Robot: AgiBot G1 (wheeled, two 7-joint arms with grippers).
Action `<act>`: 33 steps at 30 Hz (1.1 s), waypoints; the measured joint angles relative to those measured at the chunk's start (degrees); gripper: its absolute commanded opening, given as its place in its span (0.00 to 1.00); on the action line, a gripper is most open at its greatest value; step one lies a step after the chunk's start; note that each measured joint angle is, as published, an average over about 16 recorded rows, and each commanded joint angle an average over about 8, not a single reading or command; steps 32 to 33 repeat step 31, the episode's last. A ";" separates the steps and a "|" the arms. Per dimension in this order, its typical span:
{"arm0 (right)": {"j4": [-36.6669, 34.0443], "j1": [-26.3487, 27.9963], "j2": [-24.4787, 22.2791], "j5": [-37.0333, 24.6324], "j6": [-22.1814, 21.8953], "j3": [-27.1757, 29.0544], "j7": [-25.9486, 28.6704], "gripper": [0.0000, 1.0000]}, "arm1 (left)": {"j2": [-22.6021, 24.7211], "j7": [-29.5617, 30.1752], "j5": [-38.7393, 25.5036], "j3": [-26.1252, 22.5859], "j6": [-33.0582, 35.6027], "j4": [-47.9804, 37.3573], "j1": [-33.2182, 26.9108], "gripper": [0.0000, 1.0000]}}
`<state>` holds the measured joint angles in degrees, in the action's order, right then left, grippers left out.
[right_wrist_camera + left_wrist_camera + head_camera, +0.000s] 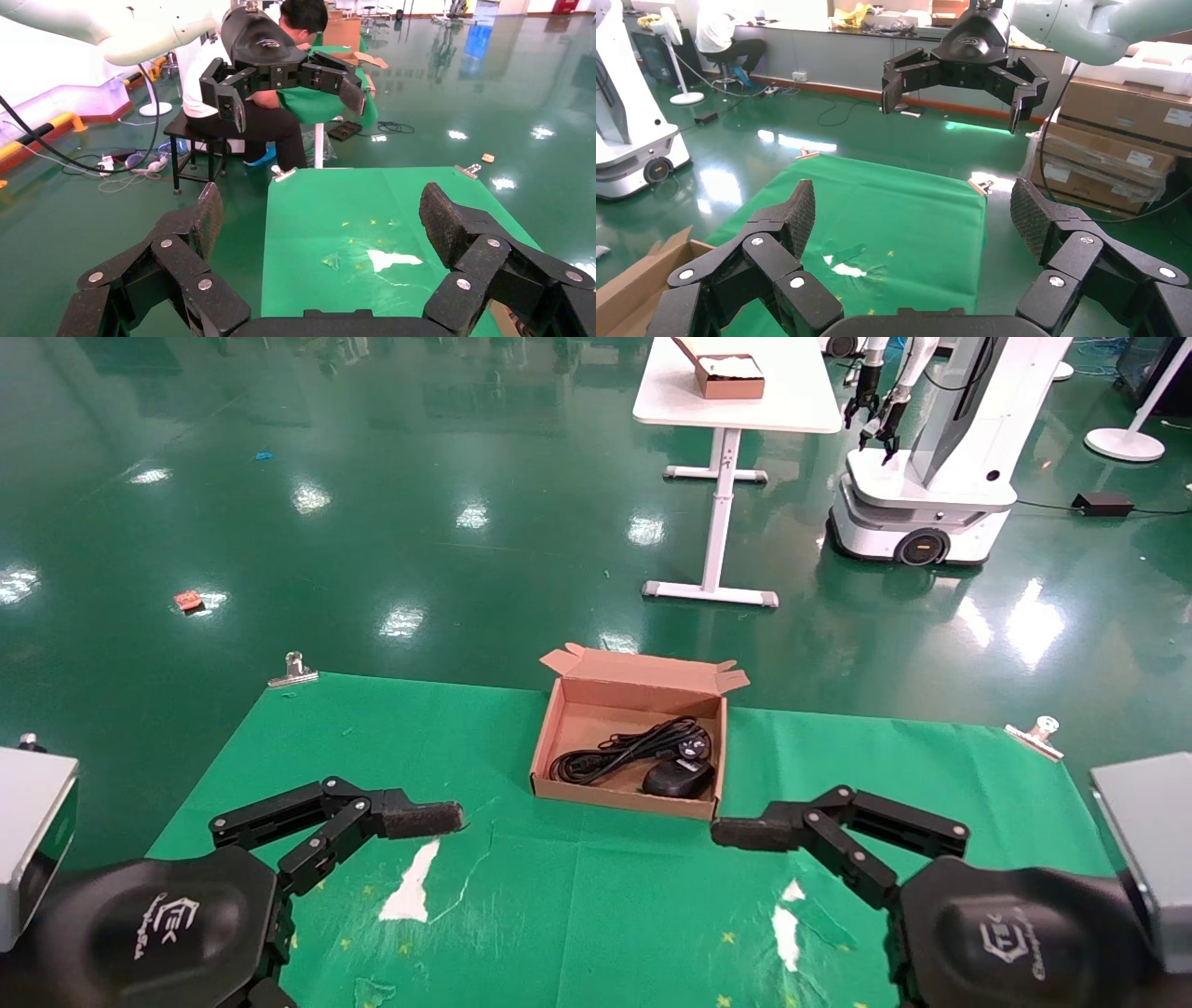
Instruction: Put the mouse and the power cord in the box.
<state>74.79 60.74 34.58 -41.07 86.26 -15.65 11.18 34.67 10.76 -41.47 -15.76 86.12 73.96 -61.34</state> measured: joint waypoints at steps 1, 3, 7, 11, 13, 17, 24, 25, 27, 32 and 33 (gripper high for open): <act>-0.11 0.07 0.04 -0.07 -0.05 -0.03 -0.04 1.00 | 0.03 0.00 -0.03 -0.02 -0.03 -0.03 -0.02 1.00; -0.30 0.20 0.11 -0.19 -0.14 -0.09 -0.12 1.00 | 0.07 0.00 -0.08 -0.05 -0.10 -0.09 -0.05 1.00; -0.60 0.40 0.21 -0.37 -0.28 -0.17 -0.23 1.00 | 0.15 -0.01 -0.16 -0.10 -0.19 -0.18 -0.09 1.00; -0.81 0.54 0.29 -0.51 -0.39 -0.23 -0.32 1.00 | 0.20 -0.01 -0.22 -0.14 -0.26 -0.25 -0.12 1.00; -0.90 0.60 0.32 -0.56 -0.43 -0.26 -0.35 1.00 | 0.22 -0.02 -0.24 -0.16 -0.29 -0.27 -0.13 1.00; -1.03 0.68 0.36 -0.65 -0.49 -0.29 -0.40 1.00 | 0.25 -0.02 -0.28 -0.18 -0.33 -0.31 -0.15 1.00; -1.18 0.78 0.41 -0.74 -0.55 -0.33 -0.45 1.00 | 0.28 -0.02 -0.32 -0.20 -0.38 -0.34 -0.17 1.00; -1.19 0.79 0.41 -0.75 -0.55 -0.33 -0.45 1.00 | 0.28 -0.02 -0.32 -0.20 -0.38 -0.34 -0.17 1.00; -1.21 0.80 0.42 -0.76 -0.56 -0.33 -0.46 1.00 | 0.29 -0.02 -0.33 -0.21 -0.39 -0.34 -0.18 1.00; -1.24 0.82 0.42 -0.77 -0.57 -0.34 -0.47 1.00 | 0.29 -0.03 -0.33 -0.21 -0.40 -0.35 -0.18 1.00; -1.24 0.82 0.42 -0.77 -0.57 -0.34 -0.47 1.00 | 0.29 -0.03 -0.33 -0.21 -0.40 -0.35 -0.18 1.00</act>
